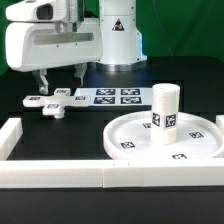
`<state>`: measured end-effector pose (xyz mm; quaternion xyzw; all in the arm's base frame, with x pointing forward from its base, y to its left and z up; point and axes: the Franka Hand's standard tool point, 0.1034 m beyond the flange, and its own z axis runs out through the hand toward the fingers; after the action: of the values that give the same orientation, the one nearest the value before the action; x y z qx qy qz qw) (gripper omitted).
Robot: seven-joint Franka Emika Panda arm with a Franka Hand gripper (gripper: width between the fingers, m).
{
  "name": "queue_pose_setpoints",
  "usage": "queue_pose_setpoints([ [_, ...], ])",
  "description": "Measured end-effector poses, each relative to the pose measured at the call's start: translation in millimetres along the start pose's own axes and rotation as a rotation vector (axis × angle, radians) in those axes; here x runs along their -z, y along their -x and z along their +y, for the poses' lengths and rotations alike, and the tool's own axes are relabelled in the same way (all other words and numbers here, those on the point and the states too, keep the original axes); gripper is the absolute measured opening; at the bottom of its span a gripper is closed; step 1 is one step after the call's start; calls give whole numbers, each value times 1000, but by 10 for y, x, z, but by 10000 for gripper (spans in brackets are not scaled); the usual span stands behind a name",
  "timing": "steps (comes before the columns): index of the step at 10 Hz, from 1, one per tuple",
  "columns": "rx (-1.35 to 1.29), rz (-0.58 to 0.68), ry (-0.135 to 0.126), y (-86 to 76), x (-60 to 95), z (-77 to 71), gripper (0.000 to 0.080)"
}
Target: Assemble round table
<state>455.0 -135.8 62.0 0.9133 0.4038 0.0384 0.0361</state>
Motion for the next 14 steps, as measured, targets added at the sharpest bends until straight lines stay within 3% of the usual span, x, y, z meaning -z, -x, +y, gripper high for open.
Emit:
queue_pose_setpoints([
  [1,-129,-17,-25,-2,-30,15,649],
  [2,-169,-26,-33,-36,-52,55,649],
  [5,-147,-26,-28,-17,-88,53,649],
  [8,-121,-35,-42,182,-114,51,649],
  [13,-146,-40,-50,211,-142,-9,649],
  [14,-120,-45,-59,276,-182,-46,649],
])
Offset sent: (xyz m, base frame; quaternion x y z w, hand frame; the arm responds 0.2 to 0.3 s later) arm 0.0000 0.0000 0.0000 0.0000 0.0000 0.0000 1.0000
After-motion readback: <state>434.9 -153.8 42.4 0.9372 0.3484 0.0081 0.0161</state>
